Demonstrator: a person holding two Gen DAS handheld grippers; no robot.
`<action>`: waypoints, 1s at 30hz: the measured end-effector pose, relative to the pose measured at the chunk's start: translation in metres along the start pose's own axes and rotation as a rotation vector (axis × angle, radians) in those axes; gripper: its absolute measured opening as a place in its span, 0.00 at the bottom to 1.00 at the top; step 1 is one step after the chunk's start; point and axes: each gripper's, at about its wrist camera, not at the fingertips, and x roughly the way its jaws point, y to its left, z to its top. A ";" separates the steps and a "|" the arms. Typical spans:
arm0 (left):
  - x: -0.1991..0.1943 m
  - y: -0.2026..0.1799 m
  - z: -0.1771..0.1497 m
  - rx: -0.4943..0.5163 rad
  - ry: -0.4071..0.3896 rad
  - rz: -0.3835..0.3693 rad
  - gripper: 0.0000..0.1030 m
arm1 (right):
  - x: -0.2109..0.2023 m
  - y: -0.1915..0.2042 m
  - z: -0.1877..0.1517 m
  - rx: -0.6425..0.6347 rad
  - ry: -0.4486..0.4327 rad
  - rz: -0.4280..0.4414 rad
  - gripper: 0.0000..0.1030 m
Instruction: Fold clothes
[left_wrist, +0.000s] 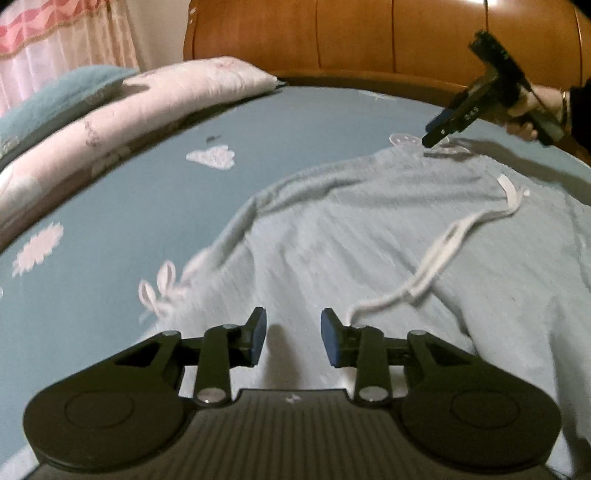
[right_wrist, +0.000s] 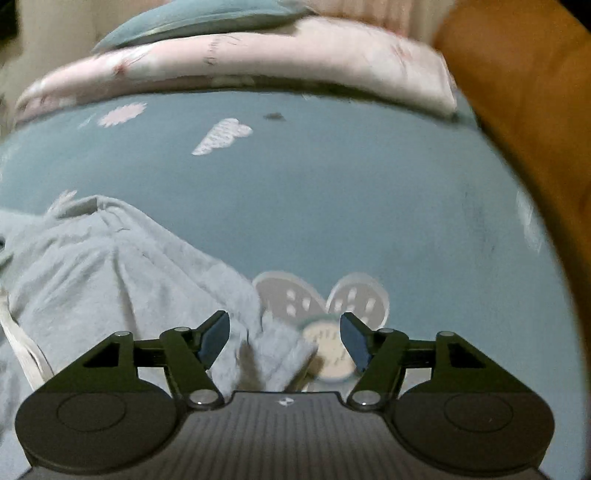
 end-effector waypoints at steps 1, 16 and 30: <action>-0.001 -0.001 -0.002 0.003 0.010 0.002 0.33 | 0.007 -0.003 -0.006 0.022 0.002 0.025 0.69; 0.001 0.009 -0.019 -0.042 0.048 0.061 0.33 | 0.027 0.011 0.000 -0.005 -0.029 -0.183 0.41; -0.053 0.055 -0.053 -0.366 0.043 0.035 0.33 | -0.014 0.047 0.006 0.003 -0.059 -0.203 0.52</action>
